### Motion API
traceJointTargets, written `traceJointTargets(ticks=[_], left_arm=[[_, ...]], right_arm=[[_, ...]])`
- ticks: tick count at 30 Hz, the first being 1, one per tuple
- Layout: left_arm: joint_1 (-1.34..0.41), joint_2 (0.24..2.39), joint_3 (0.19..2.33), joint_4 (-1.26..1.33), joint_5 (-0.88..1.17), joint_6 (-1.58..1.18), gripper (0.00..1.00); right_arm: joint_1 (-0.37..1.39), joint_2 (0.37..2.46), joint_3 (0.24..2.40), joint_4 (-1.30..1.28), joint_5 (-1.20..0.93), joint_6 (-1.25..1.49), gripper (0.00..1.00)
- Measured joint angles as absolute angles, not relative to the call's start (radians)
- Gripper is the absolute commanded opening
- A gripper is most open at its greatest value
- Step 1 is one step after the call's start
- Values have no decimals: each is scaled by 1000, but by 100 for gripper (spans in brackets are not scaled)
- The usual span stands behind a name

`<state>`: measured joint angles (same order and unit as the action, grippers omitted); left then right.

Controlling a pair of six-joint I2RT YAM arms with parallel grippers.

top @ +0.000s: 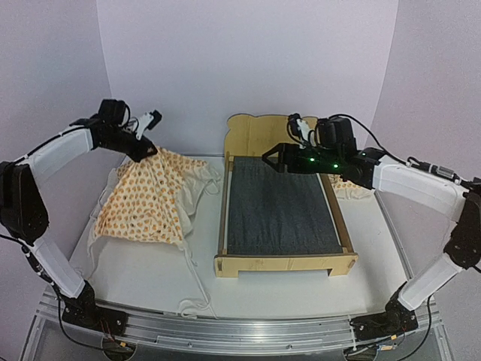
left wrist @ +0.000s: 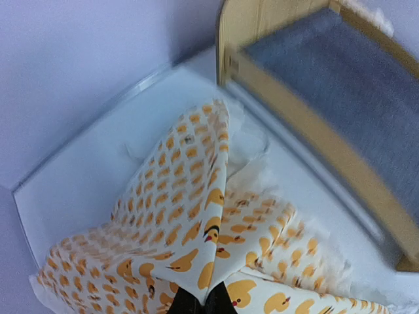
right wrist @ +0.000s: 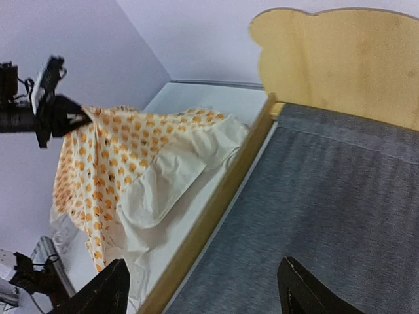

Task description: Set up the pet bed

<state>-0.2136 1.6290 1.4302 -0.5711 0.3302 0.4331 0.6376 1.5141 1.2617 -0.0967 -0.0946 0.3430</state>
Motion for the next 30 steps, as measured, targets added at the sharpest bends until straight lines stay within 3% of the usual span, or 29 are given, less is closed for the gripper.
traceJointTargets(ticks=[4,12,17,19,22,23,30], left_arm=[[-244,1582,1677,-707,427,351,0],[-398,1570,1915,-851,479,218,0],[-454,1639,2045,-897,479,154,0],[-460,1664,2076,-912,477,136,0],[-462,1695,2114,-934,476,114,0],[-466,1701,2123,-939,475,106,0],[-509,1766,2306,-996,489,78,0]], right_arm=[[686,1644,1418,-98,-154,443,92],[799,1929,1759,-51,-316,554,94],[841,1976,1788,-41,-345,609,93],[843,1994,1803,-40,-352,628,75],[843,2027,1848,-42,-376,645,10],[843,2032,1859,-42,-385,647,1],[854,1947,1875,-140,-335,608,0]])
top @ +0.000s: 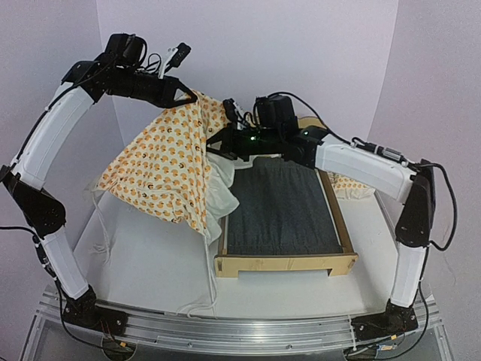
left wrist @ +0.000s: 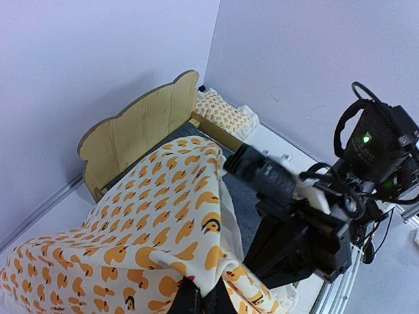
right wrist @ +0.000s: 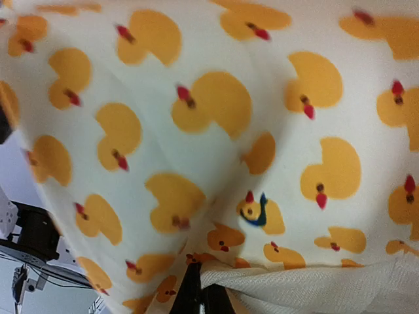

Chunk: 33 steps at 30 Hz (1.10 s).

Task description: Set up the pet bed

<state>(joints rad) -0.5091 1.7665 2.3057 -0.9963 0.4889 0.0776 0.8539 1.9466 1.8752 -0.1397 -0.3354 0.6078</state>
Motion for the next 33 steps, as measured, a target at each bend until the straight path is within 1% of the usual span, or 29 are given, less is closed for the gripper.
traceJointTargets(ticks=[3,9,13,18,22,24,28,33], left_arm=[[-513,1788,2414,-1019,508,75,0],[-511,1789,2503,-953,562,39,0],[-523,1797,2553,-923,612,25,0],[-618,1818,2554,-856,601,59,0],[-698,1849,2540,-788,572,84,0],[-728,1846,2480,-750,559,86,0],[-758,1856,2308,-686,534,76,0],[-752,1941,2152,-599,529,54,0]], right_arm=[[854,1859,1927,-228,-278,571,0],[878,1715,2047,-410,-222,523,0],[882,1710,2118,-503,-182,475,0],[855,1736,2198,-613,-146,420,0],[730,1765,2253,-739,-222,416,0],[626,1766,2217,-796,-274,420,0],[429,1778,2074,-816,-392,427,0],[312,1883,2049,-846,-449,427,0]])
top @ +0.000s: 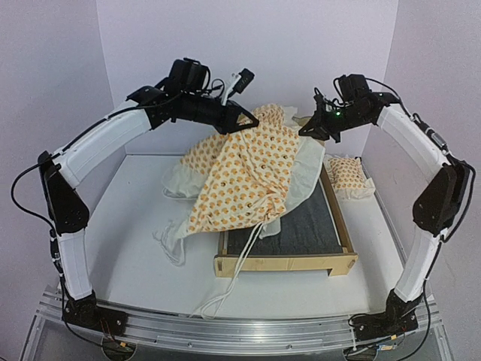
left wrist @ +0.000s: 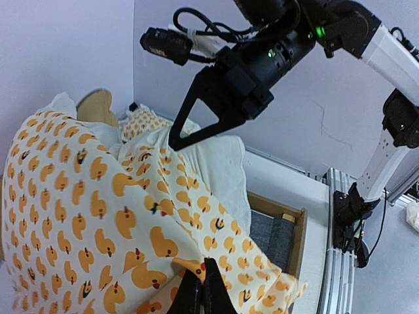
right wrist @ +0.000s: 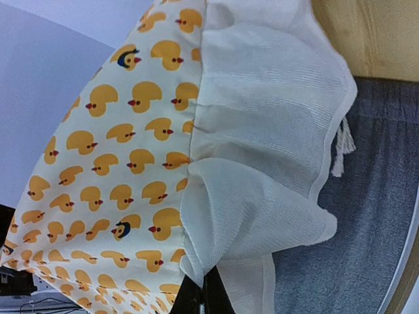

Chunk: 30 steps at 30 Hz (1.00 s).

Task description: Set up the pet bed

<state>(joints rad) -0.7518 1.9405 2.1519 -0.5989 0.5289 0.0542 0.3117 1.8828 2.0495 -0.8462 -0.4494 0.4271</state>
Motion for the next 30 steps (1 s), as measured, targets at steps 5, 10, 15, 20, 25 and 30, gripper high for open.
traceJointTargets(ticks=[5,10,15,20,25,30], left_arm=[[-747,2002,2046,-502,521,84,0],[-742,2032,1993,-418,494,168,1],[-729,2065,1996,-374,496,228,80],[-700,2081,2053,-436,536,245,100],[-626,2058,2167,-558,607,268,98],[-530,1818,1956,-714,611,360,96]], right_arm=[[284,1979,2039,-838,-427,422,0],[280,1968,1949,-796,-357,421,8],[263,1887,1828,-740,-230,415,90],[224,1775,1787,-737,-140,385,92],[267,1525,1567,-756,-77,364,86],[517,1327,1304,-772,-75,377,83]])
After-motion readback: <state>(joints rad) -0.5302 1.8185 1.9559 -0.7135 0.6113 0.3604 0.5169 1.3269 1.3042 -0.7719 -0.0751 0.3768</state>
